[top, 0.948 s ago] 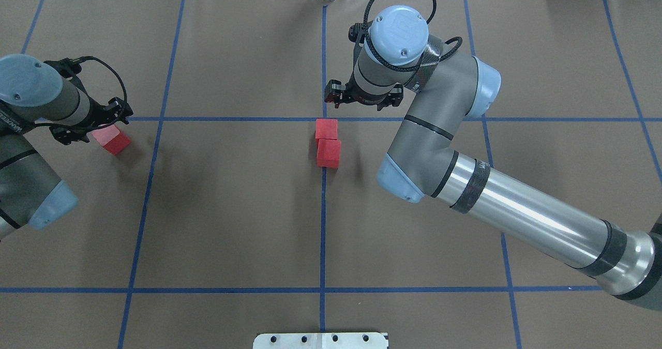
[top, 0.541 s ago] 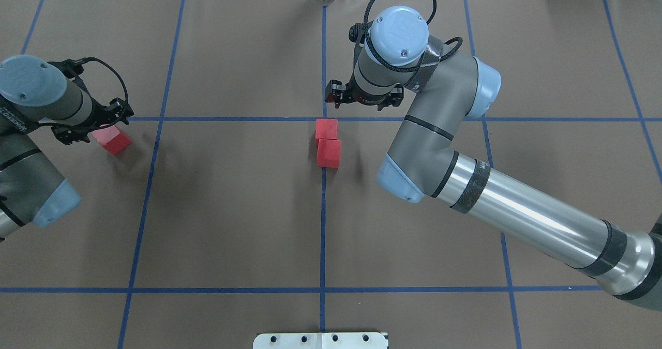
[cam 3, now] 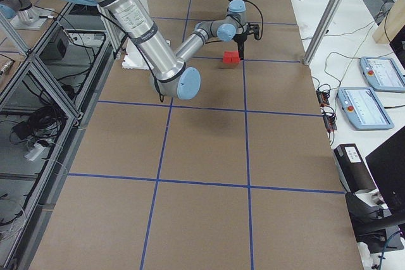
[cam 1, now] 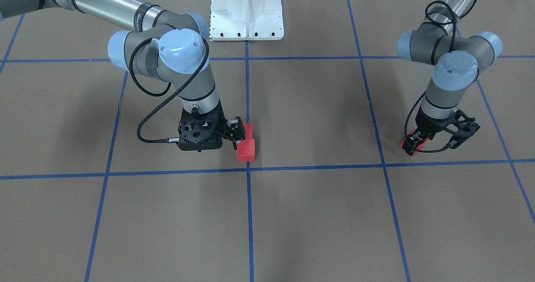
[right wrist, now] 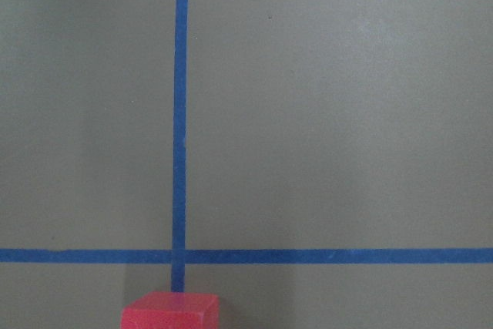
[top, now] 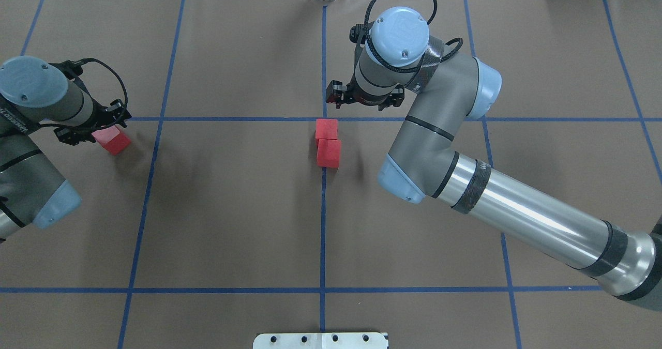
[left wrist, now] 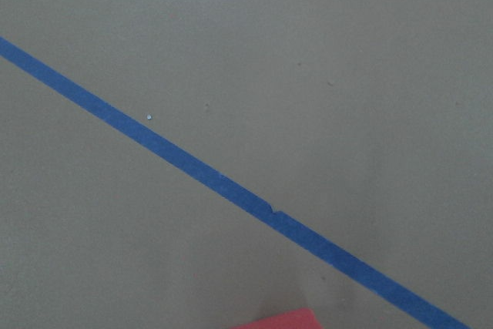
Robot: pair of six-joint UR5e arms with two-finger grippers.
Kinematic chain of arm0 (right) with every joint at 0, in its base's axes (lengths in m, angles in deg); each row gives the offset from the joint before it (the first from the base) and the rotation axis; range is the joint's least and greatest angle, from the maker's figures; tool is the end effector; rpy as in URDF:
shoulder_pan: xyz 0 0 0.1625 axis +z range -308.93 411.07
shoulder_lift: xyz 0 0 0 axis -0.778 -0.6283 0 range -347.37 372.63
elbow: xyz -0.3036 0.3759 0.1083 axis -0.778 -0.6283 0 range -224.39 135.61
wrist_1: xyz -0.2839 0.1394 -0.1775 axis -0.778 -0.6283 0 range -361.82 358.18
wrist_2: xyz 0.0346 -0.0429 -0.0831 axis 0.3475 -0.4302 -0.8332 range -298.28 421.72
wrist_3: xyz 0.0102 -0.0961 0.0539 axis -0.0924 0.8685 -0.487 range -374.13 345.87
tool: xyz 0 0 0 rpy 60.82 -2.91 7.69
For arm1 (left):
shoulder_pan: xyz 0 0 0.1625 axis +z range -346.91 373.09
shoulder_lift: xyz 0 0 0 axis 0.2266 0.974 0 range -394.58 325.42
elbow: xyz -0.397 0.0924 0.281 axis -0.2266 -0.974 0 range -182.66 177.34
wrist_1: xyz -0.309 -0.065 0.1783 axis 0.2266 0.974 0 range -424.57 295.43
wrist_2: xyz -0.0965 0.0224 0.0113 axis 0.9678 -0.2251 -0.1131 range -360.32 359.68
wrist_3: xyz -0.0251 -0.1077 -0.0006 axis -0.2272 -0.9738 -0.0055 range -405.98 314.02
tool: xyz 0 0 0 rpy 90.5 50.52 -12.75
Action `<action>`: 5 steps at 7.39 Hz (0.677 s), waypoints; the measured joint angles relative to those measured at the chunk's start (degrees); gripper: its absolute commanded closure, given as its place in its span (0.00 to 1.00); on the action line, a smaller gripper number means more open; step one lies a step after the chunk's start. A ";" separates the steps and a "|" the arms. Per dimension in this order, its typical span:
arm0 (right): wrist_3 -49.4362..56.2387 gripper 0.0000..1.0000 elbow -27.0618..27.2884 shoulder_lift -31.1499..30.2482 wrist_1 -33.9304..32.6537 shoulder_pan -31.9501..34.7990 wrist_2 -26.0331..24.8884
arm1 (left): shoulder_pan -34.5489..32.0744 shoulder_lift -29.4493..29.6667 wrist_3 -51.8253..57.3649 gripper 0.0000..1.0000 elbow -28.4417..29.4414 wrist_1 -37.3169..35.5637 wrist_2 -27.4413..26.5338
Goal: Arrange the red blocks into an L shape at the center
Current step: 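Carry the cube with the left gripper to the pair while the right arm withdraws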
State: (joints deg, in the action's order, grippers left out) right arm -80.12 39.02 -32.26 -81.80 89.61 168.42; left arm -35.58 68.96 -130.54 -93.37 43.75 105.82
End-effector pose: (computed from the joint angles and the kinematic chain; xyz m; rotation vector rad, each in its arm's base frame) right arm -0.5314 -0.5530 0.2975 0.2026 -0.8608 0.1133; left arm 0.3085 -0.5063 0.5966 0.0132 0.6391 -0.6495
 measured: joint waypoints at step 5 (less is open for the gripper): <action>1.69 0.01 1.88 -1.18 -0.21 2.23 1.69 | -0.88 8.77 -0.64 1.00 -2.97 -14.81 0.35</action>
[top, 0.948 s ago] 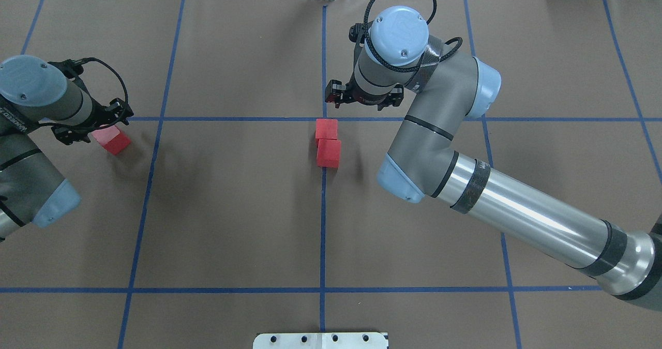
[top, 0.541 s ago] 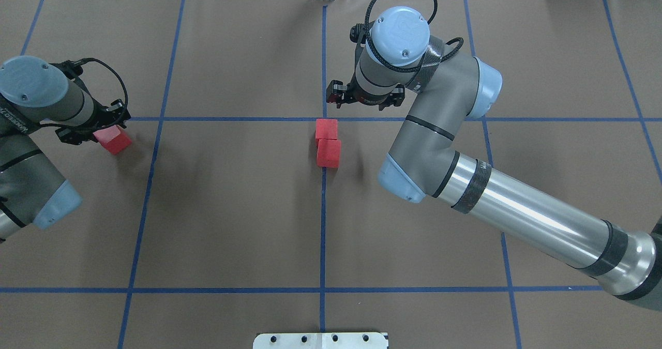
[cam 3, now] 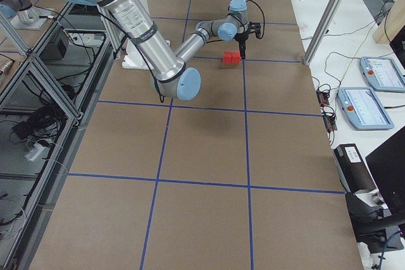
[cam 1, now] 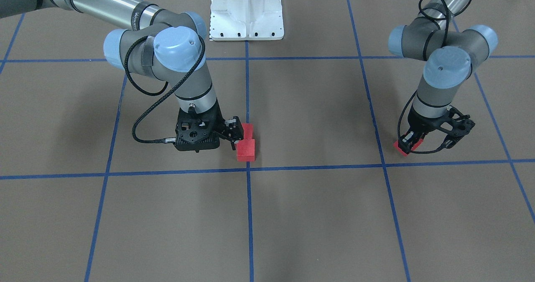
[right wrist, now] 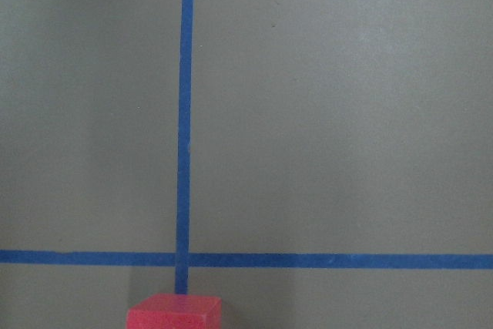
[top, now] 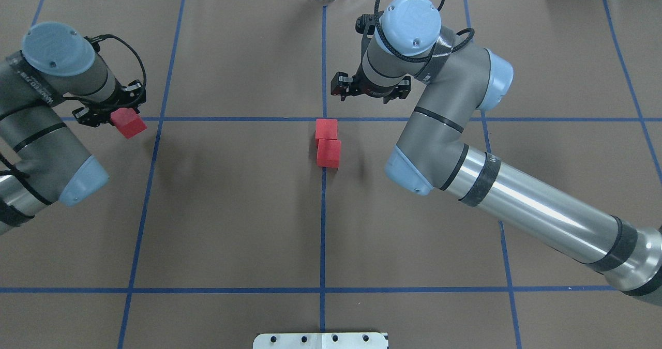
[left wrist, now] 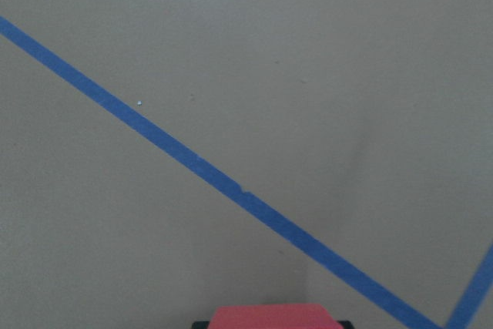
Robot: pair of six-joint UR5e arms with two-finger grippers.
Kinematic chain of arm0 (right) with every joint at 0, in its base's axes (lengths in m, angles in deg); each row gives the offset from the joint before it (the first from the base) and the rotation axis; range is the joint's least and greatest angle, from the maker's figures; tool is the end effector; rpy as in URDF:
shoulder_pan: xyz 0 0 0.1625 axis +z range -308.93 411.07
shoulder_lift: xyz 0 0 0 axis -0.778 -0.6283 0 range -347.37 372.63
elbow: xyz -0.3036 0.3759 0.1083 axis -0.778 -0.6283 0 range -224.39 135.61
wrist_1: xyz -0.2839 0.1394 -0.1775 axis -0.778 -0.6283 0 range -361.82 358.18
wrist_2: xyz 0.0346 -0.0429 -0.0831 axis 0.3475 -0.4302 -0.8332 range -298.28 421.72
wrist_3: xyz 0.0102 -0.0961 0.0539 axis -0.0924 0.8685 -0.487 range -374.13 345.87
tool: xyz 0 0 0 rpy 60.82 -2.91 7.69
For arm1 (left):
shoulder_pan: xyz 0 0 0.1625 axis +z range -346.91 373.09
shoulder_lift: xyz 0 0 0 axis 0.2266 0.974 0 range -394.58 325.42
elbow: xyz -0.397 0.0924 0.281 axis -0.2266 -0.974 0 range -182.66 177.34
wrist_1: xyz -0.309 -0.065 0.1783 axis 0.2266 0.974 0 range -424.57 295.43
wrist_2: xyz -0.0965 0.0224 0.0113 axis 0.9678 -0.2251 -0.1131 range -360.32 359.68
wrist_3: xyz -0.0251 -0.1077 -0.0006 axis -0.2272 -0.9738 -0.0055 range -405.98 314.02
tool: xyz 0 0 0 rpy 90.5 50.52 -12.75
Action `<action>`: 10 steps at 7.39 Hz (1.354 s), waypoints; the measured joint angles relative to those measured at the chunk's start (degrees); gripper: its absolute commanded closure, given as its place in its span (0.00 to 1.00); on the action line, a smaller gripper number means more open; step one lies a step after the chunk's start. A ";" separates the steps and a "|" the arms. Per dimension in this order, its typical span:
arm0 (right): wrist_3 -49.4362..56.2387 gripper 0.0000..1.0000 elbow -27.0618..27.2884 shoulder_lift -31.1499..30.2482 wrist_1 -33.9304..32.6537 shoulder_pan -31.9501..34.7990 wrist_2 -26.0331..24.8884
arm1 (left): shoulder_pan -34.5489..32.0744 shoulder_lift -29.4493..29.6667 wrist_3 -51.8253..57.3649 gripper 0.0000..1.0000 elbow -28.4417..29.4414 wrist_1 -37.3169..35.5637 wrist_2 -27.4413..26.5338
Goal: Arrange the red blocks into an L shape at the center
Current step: 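Carry the cube with the left gripper to the pair while the right arm withdraws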
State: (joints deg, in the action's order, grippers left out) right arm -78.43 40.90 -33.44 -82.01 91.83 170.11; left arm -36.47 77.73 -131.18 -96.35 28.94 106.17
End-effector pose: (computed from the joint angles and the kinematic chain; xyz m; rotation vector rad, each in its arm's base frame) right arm -0.5035 -0.5639 0.2995 0.2129 -0.8742 0.1075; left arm 0.3310 -0.5457 0.5158 -0.0169 0.5954 -0.6848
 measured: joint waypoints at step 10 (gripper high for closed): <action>23.63 0.01 12.36 -18.00 -0.15 14.96 18.78 | 7.98 30.31 -50.21 1.00 21.62 -10.67 5.46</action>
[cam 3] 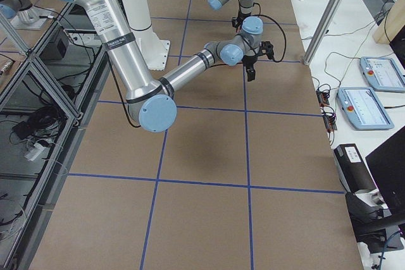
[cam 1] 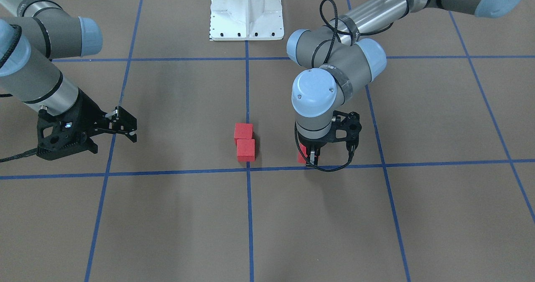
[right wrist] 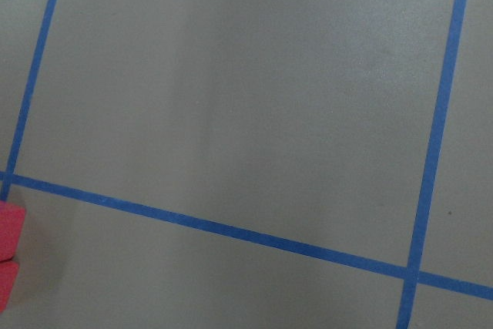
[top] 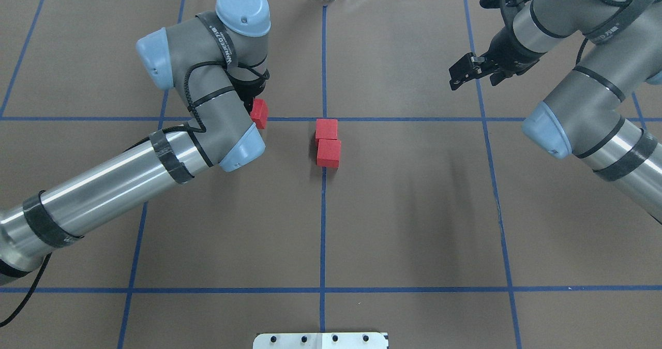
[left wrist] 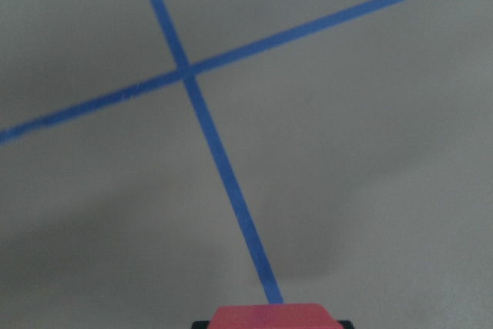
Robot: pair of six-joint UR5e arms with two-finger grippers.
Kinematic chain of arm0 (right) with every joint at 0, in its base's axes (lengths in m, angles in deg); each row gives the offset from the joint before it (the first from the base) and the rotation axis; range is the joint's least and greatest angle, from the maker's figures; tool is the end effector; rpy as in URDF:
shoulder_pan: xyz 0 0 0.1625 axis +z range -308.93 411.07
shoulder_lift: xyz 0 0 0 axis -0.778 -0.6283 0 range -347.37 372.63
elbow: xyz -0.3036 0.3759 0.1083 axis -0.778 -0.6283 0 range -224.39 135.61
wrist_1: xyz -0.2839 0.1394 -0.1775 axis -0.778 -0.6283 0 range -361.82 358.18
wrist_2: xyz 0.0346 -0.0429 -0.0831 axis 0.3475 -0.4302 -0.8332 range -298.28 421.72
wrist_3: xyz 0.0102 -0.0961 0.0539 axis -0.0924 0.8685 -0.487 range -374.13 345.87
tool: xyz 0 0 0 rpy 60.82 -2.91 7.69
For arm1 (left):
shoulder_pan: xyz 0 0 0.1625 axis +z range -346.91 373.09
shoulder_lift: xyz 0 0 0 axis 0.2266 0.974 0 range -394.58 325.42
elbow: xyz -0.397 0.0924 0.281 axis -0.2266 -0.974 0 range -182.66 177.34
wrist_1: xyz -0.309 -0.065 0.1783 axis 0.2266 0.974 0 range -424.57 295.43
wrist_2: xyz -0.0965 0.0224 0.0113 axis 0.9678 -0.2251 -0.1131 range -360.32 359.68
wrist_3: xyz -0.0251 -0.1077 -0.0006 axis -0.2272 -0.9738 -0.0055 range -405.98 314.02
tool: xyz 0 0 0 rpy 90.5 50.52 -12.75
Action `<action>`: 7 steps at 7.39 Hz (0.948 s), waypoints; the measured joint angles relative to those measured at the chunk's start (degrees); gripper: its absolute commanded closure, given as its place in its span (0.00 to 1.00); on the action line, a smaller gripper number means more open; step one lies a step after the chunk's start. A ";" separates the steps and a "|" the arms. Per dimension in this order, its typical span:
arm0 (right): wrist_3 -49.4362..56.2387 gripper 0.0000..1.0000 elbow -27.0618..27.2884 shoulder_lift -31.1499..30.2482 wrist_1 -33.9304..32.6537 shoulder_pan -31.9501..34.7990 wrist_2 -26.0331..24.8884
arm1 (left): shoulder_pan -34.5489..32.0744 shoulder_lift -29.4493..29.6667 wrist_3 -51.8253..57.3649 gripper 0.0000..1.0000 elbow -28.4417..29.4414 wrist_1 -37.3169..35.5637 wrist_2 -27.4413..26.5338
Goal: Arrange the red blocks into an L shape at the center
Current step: 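Carry the cube with the left gripper to the pair while the right arm withdraws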
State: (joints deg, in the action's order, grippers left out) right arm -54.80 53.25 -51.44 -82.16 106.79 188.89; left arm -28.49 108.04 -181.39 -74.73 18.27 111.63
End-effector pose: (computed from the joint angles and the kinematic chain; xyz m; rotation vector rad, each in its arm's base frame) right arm -0.3003 -0.5585 0.4174 0.2012 -0.9307 -0.1417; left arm 0.5421 -0.6041 0.3160 -0.4252 0.5019 -1.3768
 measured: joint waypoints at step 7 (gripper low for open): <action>-0.02 0.01 1.77 -0.60 0.01 -0.08 0.05 | 3.39 6.99 -11.07 1.00 8.02 2.29 -0.16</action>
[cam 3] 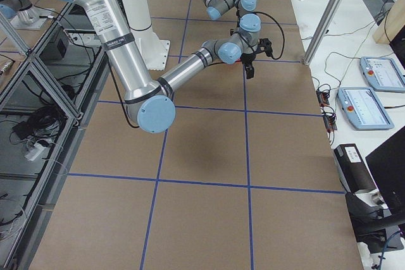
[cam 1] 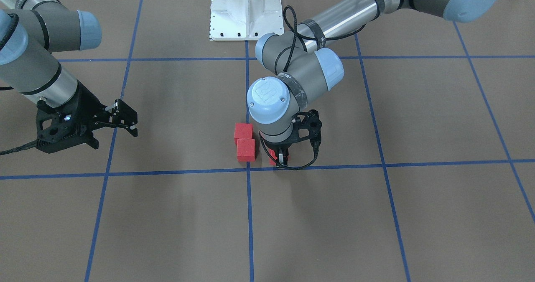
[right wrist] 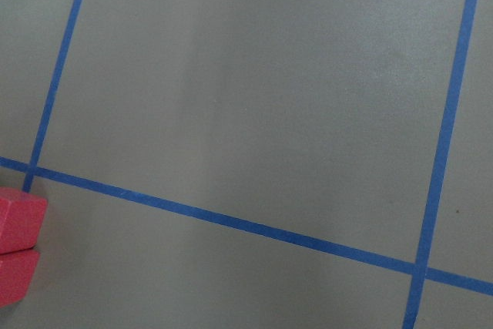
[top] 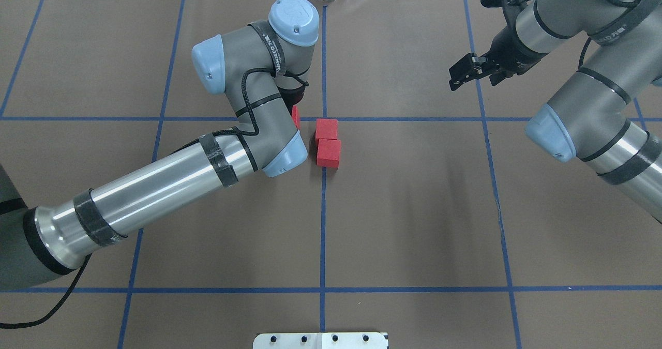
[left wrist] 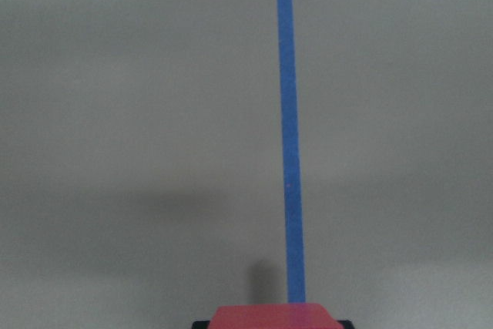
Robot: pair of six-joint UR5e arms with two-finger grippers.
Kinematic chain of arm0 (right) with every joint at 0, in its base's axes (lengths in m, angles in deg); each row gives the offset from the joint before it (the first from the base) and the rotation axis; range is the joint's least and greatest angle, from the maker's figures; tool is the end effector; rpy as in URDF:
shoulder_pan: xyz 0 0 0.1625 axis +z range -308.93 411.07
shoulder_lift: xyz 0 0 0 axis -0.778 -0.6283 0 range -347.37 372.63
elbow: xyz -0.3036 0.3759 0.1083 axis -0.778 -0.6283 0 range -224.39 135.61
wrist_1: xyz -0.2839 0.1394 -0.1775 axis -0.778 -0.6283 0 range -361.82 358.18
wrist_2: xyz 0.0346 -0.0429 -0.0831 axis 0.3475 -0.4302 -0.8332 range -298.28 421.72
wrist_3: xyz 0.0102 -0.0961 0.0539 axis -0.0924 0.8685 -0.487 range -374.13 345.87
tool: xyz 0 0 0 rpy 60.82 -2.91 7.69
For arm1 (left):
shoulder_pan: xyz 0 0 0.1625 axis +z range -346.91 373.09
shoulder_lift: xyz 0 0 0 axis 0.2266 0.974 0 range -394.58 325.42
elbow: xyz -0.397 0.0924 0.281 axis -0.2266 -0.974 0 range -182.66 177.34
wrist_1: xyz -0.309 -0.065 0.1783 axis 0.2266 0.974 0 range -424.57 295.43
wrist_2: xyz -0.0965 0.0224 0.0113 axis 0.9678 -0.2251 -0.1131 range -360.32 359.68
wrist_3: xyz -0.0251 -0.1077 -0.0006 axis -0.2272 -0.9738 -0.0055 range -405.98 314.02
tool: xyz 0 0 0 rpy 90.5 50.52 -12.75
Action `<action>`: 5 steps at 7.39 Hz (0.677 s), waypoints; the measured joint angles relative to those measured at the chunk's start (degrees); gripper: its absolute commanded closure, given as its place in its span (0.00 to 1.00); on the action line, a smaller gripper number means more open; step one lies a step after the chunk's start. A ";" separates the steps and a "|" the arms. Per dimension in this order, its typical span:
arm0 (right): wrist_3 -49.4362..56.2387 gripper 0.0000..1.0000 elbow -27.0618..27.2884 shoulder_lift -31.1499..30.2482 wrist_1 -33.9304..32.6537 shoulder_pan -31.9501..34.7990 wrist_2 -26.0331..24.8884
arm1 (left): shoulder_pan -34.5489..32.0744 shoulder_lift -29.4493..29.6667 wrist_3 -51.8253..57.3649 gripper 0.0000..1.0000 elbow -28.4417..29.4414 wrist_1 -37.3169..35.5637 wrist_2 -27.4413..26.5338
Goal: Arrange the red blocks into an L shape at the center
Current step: 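Carry the cube with the left gripper to the pair while the right arm withdraws, then place the cube against the pair's far cube with the left gripper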
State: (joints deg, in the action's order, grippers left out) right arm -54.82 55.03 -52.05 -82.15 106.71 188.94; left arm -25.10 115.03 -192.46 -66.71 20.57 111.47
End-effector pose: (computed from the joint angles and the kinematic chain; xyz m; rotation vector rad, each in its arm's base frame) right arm -0.2962 -0.5508 0.4112 0.2166 -0.9421 -0.1500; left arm 0.6067 -0.5948 0.2680 -0.4930 0.4762 -1.4994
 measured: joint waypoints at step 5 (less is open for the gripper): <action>0.00 0.01 0.21 -0.18 -0.02 0.02 0.04 | 1.62 2.67 -0.45 1.00 2.49 -0.27 -2.16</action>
State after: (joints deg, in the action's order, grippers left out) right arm -54.82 55.23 -52.23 -82.17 106.73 188.98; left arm -23.48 117.70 -192.91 -64.22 20.29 109.31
